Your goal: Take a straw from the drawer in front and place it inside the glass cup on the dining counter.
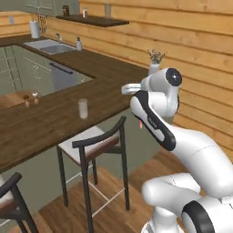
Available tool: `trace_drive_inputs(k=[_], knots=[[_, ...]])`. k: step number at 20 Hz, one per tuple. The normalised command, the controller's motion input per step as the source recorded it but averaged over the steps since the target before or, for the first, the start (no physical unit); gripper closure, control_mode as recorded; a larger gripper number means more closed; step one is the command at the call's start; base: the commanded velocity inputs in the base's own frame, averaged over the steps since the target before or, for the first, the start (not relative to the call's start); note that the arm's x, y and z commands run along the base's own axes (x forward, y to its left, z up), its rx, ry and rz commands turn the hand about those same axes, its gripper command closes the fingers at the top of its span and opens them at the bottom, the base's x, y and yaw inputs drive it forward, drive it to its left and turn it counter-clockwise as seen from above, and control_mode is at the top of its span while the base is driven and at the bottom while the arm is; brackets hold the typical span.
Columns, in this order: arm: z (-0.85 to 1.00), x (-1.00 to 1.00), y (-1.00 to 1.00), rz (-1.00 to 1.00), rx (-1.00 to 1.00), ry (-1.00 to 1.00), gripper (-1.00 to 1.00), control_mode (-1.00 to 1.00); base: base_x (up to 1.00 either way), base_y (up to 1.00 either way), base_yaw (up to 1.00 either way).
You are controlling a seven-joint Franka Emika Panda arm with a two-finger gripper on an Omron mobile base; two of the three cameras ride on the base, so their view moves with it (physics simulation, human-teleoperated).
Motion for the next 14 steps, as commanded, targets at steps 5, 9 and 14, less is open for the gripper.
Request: trace_drive_inputs(k=[5,9,14], knots=[[0.00,0.00,0.00,0.00,0.00,0.00,1.00,1.00,0.29,-0.52,0.67],[0.00,0.00,0.00,0.00,0.00,0.00,1.00,1.00,0.28,-0.52,0.61],[0.00,0.00,0.00,0.00,0.00,0.00,1.00,1.00,0.35,-0.55,0.54]])
